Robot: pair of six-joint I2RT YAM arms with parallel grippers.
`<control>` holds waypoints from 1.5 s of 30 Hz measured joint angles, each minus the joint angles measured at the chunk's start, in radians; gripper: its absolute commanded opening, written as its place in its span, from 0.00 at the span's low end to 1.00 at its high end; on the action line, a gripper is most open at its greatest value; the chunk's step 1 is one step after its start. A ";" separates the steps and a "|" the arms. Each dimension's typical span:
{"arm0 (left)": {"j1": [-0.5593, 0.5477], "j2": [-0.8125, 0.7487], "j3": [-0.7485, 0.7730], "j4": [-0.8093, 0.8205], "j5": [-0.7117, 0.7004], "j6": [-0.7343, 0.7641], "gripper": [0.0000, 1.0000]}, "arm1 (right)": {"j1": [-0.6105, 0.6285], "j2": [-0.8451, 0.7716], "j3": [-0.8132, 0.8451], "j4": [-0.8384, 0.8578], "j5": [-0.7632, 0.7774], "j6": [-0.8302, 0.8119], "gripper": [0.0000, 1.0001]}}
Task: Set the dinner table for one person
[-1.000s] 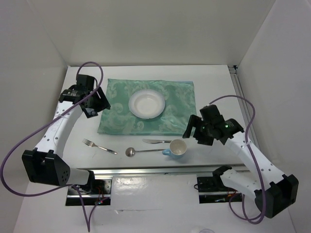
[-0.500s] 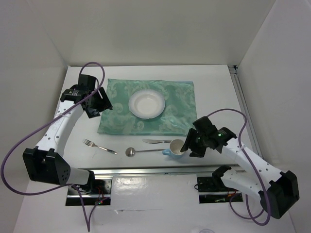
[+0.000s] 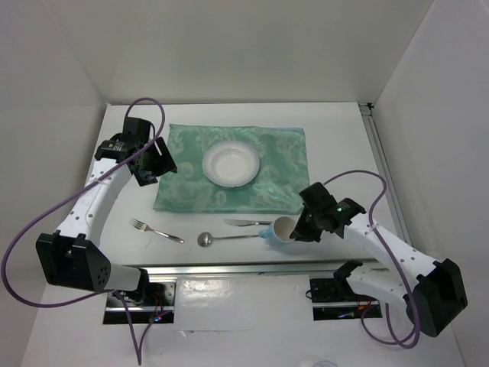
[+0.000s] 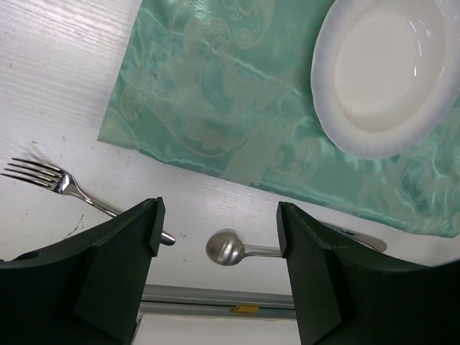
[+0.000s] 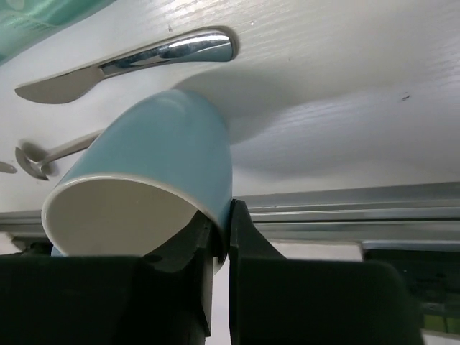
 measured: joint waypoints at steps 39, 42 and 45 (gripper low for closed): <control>0.000 -0.002 -0.053 0.010 0.021 0.050 0.86 | -0.372 1.226 1.495 -0.040 0.130 -0.709 0.00; 0.000 -0.005 -0.070 0.011 0.023 0.052 0.86 | -0.374 1.250 1.501 -0.046 0.133 -0.715 0.00; 0.000 -0.006 -0.071 0.011 0.022 0.052 0.86 | -0.379 1.259 1.505 -0.052 0.127 -0.717 0.00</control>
